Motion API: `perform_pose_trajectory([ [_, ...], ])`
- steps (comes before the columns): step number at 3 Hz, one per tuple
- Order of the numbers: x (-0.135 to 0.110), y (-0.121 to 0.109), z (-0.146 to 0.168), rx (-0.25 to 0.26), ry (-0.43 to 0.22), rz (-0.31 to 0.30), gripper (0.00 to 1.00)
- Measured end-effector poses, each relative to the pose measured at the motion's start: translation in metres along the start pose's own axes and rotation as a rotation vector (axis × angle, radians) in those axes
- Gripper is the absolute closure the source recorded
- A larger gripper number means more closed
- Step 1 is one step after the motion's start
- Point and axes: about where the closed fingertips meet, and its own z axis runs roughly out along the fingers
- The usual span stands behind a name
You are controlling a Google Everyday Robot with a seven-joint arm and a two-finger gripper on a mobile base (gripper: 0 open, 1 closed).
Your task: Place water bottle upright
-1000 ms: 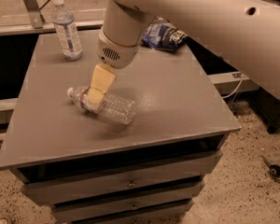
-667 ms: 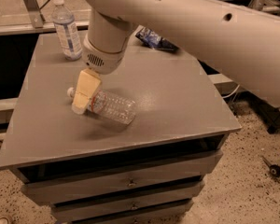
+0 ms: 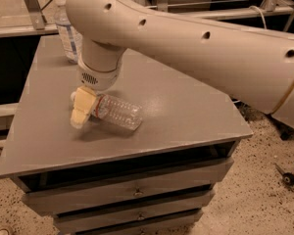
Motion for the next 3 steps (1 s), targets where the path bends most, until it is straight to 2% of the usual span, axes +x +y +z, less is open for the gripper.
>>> perform_pose_trajectory([
  [1,0.003,0.002,0.01,0.004,0.026,0.009,0.26],
  [2,0.004,-0.001,0.004,0.016,0.021,0.014,0.57],
  [3,-0.002,-0.008,-0.012,0.024,-0.023,0.009,0.8],
])
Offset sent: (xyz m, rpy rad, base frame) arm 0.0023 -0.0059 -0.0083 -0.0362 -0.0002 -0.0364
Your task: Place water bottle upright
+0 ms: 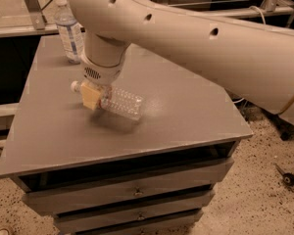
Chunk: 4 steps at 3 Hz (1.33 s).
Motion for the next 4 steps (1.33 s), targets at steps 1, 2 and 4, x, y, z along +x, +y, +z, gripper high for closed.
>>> perform_pose_trajectory([
  [1,-0.018,-0.017,-0.038,-0.007,-0.158,0.0,1.0],
  [2,-0.023,-0.049,-0.092,-0.055,-0.407,0.008,1.0],
  [4,0.008,-0.069,-0.173,-0.268,-0.916,-0.074,1.0],
])
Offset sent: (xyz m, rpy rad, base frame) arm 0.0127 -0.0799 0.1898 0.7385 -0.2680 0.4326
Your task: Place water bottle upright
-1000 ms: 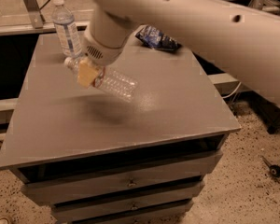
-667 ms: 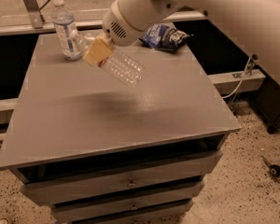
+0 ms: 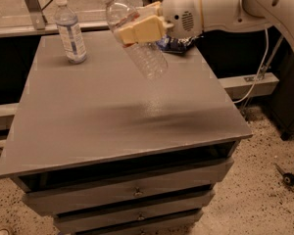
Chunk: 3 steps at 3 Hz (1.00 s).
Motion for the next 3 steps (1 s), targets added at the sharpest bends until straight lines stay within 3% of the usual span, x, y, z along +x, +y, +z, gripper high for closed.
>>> perform_pose_trajectory([
  [1,-0.001,0.019,-0.026,-0.077,-0.23,-0.091,1.0],
  [2,0.009,0.029,-0.034,-0.099,-0.323,-0.126,1.0],
  [3,0.031,0.028,-0.035,-0.104,-0.37,-0.1,1.0],
])
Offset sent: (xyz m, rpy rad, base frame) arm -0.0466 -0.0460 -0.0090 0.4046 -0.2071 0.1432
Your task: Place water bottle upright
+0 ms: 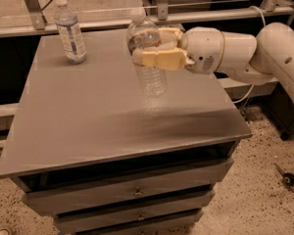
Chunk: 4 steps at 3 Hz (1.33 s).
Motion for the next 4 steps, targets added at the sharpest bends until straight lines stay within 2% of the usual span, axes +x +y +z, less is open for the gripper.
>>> perform_pose_trajectory([
  [2,0.042,0.0,-0.008,0.005,-0.08,0.082,0.97],
  [3,0.053,0.0,-0.008,-0.005,-0.097,0.096,0.74],
  [4,0.065,0.003,-0.014,-0.004,-0.114,0.106,0.43],
])
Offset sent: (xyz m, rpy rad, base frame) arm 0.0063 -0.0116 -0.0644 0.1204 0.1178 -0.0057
